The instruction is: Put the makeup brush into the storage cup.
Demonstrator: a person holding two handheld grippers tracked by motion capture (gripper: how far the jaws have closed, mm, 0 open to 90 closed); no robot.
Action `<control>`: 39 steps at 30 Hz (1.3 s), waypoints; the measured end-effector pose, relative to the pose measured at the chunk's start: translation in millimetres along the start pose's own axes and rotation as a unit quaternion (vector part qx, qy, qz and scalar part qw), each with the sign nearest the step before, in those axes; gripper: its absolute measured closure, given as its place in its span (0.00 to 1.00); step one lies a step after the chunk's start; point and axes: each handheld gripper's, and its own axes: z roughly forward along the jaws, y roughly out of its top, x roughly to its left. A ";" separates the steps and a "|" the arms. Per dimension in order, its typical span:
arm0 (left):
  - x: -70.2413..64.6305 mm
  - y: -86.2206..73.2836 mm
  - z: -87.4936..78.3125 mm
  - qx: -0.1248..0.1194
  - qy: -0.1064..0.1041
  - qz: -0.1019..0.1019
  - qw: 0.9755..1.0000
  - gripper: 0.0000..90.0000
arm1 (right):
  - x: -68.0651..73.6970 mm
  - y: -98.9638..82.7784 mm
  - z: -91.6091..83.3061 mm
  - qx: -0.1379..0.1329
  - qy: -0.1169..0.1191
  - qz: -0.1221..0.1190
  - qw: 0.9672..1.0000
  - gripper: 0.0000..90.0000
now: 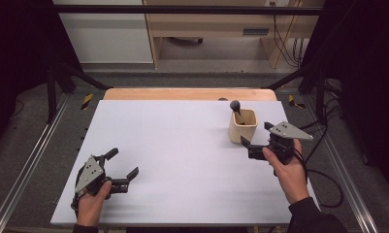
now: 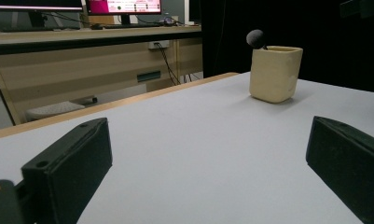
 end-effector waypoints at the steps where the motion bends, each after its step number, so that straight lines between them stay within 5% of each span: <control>1: 0.0 0.0 0.0 0.000 0.000 0.000 1.000 0.00 | 0.0 0.0 0.0 0.000 0.000 0.000 1.000 0.04; 39: 0.6 0.6 -2.2 -0.002 0.002 0.000 1.000 0.00 | -5.5 -20.4 -42.9 -0.017 -0.019 -0.009 1.000 0.05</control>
